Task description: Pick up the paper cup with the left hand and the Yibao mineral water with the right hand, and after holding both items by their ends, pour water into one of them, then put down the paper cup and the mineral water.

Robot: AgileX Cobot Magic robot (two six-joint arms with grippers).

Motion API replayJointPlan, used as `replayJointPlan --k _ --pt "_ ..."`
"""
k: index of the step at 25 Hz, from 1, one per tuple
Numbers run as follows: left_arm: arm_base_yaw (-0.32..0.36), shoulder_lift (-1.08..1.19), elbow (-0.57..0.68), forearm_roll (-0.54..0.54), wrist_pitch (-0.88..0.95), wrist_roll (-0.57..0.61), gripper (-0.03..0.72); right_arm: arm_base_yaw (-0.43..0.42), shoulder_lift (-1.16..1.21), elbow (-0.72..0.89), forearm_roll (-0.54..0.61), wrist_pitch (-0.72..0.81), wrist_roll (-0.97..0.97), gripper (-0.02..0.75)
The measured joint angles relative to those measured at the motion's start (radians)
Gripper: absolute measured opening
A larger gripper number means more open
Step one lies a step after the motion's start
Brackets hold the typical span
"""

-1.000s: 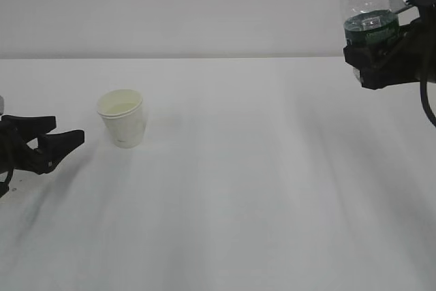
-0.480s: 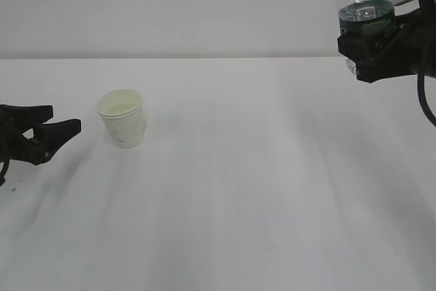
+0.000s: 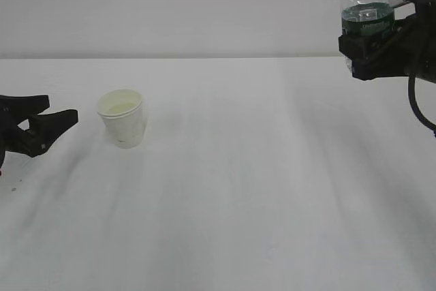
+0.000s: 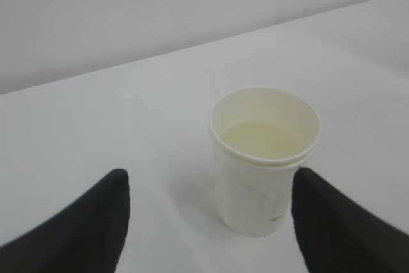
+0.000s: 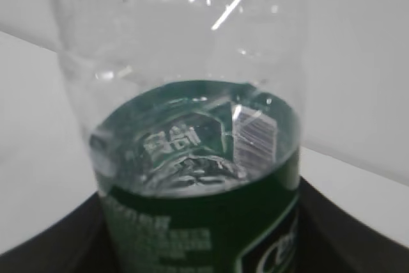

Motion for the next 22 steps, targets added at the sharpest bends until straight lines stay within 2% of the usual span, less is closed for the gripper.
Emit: replayJointPlan --k 13,22 --pt "0.000 0.000 0.000 0.000 0.000 0.000 0.564 -0.112 0.029 0.002 0.070 -0.057 -0.014 0.462" --pt "0.000 0.000 0.000 0.000 0.000 0.000 0.564 -0.137 0.090 0.020 0.124 -0.108 -0.014 0.462"
